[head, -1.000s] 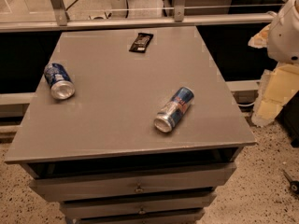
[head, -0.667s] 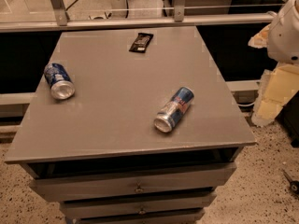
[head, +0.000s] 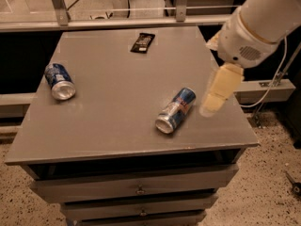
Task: Move pepsi can near rxbar chocolate
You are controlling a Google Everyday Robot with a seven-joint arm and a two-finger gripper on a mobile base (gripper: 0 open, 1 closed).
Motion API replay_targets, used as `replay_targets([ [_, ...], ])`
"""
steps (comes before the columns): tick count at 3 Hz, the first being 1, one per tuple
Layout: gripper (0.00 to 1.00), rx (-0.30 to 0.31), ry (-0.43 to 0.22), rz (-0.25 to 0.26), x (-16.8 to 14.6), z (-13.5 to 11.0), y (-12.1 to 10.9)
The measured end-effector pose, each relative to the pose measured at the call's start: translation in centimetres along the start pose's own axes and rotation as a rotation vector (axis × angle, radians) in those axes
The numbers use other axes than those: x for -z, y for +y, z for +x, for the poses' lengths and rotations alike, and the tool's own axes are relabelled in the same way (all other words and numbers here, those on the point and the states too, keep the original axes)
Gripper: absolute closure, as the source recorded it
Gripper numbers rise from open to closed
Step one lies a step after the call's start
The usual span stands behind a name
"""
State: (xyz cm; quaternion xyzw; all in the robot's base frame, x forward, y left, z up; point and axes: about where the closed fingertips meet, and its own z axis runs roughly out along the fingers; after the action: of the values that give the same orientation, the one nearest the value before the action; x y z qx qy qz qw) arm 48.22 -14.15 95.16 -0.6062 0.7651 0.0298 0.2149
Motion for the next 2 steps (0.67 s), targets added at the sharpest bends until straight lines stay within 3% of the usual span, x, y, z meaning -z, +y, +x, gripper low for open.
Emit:
replay_targets([
  [1,0.0,-0.041,-0.126,-0.005,-3.0,-5.4,-0.5],
  [2,0.0,-0.056,-0.161,0.022,-3.1,-6.6,-1.1],
])
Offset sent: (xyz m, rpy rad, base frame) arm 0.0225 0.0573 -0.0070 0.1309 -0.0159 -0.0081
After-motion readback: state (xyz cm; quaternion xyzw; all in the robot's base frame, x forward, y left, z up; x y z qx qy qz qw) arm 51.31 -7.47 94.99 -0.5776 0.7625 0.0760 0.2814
